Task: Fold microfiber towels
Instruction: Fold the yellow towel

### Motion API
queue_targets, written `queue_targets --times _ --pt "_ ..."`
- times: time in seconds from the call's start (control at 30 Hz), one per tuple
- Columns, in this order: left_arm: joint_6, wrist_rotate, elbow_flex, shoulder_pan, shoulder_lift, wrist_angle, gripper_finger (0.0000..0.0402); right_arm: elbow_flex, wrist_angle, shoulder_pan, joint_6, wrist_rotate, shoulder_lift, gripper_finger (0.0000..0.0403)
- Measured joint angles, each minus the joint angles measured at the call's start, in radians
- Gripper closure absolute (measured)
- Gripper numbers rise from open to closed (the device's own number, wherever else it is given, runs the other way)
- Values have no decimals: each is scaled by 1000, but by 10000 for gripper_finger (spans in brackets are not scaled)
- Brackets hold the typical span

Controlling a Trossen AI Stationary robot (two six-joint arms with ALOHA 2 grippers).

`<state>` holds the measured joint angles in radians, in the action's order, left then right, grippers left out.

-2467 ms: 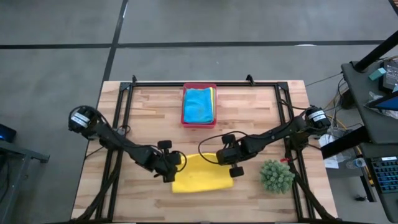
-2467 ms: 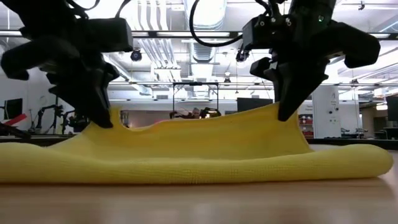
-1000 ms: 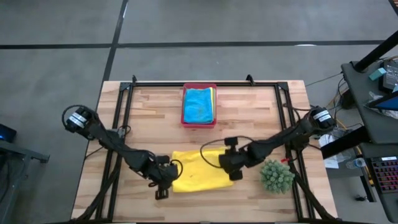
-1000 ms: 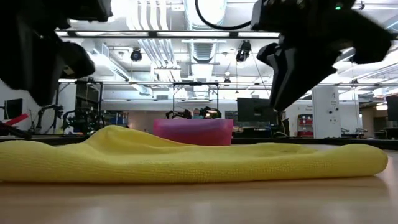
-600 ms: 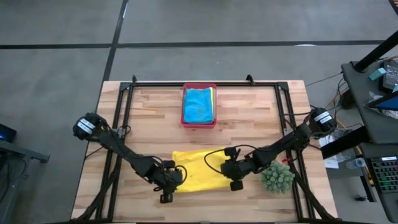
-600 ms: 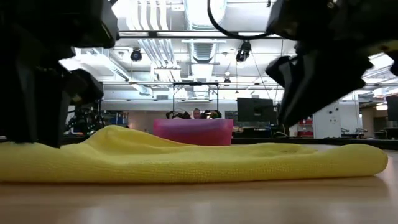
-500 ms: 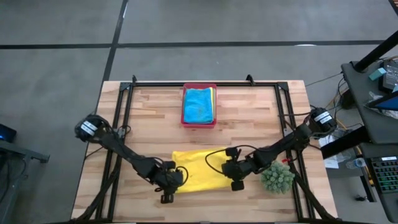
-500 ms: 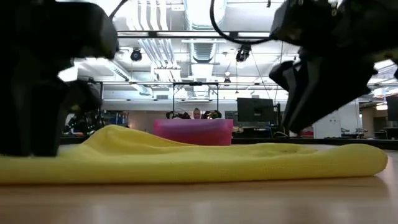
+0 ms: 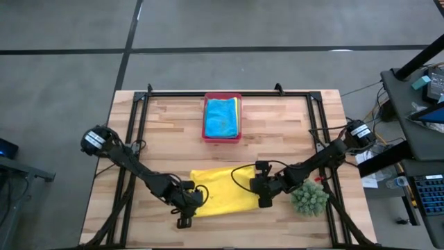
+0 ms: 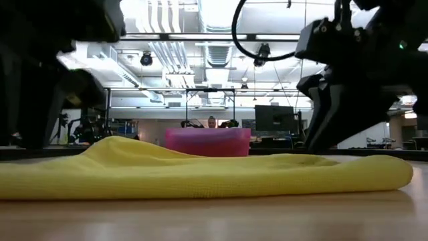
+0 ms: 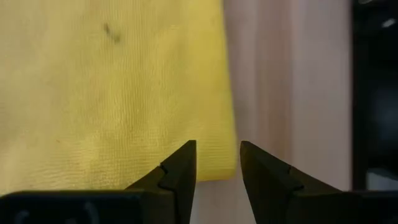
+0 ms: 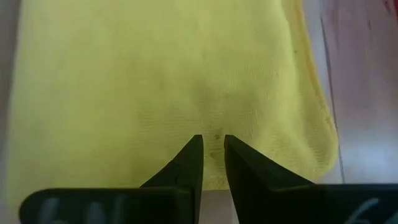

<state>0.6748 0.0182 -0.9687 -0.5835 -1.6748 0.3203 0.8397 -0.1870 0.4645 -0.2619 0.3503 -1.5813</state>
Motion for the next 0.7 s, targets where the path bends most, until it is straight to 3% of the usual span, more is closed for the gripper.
queue_targets --times 0.17,0.27,0.4,0.53,0.7 --pt "0 -6 0 1 56 3 293 44 -60 0 -57 -1 16 346" --pt "0 -33 6 2 75 2 293 83 -134 -12 -214 -21 16 346" --pt "0 -131 17 2 75 16 292 121 -223 -50 -435 -138 20 335" --pt "1 -205 32 2 73 18 292 119 -228 -44 -578 -184 20 297" --pt "30 -213 41 -3 72 91 292 111 -229 -48 -762 -191 22 226"
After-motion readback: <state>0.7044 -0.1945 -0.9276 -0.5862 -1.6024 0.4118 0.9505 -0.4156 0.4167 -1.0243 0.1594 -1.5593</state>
